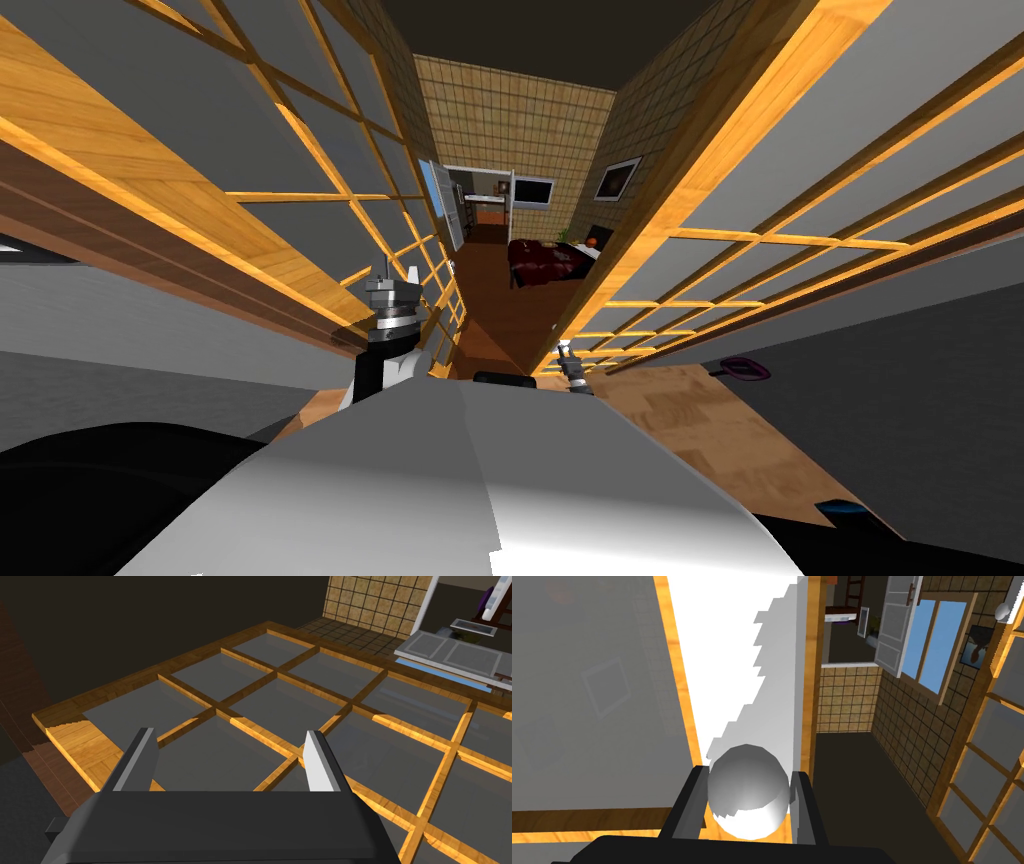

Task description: Push the door open

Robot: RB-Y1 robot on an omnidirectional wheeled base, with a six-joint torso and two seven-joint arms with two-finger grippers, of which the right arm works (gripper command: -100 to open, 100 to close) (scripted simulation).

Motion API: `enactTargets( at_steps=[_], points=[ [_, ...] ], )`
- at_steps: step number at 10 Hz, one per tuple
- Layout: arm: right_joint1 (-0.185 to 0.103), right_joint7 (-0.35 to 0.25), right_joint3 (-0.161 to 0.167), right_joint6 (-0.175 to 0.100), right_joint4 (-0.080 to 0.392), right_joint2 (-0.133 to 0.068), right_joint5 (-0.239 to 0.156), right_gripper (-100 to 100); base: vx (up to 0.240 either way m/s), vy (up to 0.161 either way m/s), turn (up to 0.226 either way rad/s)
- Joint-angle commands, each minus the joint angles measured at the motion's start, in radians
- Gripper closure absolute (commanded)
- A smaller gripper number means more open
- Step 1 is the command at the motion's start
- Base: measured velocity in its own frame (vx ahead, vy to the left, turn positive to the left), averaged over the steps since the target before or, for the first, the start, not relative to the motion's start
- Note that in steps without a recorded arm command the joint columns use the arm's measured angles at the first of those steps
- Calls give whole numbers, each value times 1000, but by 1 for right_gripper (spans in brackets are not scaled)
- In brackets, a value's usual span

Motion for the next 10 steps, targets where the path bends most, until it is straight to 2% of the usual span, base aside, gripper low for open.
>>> enactTargets(
  at_steps=[1,7,8,10],
  points=[
    [-2,-38,0,-2,-9,-1,-21,100,32,-5,42],
    [-4,-203,11,2,-15,4,-118,100,44,-6,56],
    [-4,-212,11,2,-15,4,-118,100,41,-6,22],
    [-6,-276,16,3,-18,6,-159,100,39,-6,53]
  ],
)
